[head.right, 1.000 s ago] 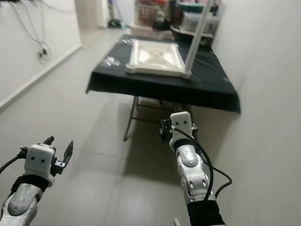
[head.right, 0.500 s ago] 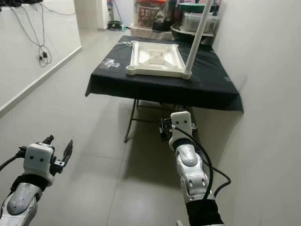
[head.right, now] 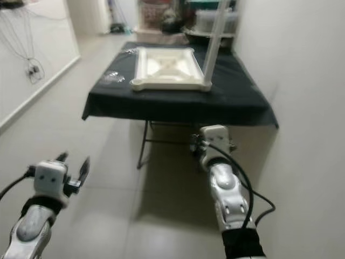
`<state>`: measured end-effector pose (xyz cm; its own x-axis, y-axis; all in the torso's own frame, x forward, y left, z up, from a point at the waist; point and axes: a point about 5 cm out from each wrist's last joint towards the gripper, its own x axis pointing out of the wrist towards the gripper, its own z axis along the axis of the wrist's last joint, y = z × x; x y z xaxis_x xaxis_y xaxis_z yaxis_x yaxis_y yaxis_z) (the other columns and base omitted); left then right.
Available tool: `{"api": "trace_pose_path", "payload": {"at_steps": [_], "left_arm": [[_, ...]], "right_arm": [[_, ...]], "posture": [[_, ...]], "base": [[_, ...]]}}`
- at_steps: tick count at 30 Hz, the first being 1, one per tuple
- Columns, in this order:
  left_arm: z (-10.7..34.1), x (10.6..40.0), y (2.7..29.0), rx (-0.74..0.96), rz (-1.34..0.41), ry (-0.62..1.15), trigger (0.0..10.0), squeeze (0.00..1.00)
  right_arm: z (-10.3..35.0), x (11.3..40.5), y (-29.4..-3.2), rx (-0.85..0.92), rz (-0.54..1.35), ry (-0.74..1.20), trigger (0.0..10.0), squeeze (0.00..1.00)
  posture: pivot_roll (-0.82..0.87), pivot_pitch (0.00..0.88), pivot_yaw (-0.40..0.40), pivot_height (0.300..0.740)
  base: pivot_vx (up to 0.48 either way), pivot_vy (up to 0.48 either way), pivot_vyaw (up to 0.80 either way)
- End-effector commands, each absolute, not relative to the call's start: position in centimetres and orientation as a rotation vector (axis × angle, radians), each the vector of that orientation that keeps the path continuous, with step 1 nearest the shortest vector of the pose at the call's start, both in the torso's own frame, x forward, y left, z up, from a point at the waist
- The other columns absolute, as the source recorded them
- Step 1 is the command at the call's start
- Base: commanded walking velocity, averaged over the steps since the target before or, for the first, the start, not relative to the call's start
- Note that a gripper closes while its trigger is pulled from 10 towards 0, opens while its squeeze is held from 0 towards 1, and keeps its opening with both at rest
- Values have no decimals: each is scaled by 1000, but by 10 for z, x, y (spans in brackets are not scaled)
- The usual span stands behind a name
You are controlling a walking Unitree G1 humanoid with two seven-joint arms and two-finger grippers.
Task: Building children table
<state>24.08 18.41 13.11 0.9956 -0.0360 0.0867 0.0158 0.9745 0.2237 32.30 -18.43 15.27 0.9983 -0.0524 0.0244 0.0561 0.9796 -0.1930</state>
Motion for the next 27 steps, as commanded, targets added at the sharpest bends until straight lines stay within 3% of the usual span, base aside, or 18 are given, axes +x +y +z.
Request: {"api": "trace_pose_path", "payload": {"at_steps": [1, 11, 22, 27], "left_arm": [[127, 239, 187, 231, -20, -71, 10000, 0], [126, 239, 184, 245, -35, -68, 10000, 0], [124, 241, 181, 244, -46, -69, 10000, 0], [125, 241, 181, 232, -39, -77, 10000, 0]], "right_arm": [[153, 324, -175, -185, -25, -28, 10000, 0], [153, 324, -176, -187, -28, -27, 10000, 0], [154, 325, -174, -210, -18, -32, 10000, 0], [155, 326, -173, -224, -6, -29, 10000, 0]], "posture": [[-46, 0, -88, 740], [-48, 0, -88, 740], [-51, 0, -89, 740], [-52, 0, -93, 740]], "base": [[0, 0, 0], [0, 0, 0], [0, -480, 0], [0, -118, 480]]}}
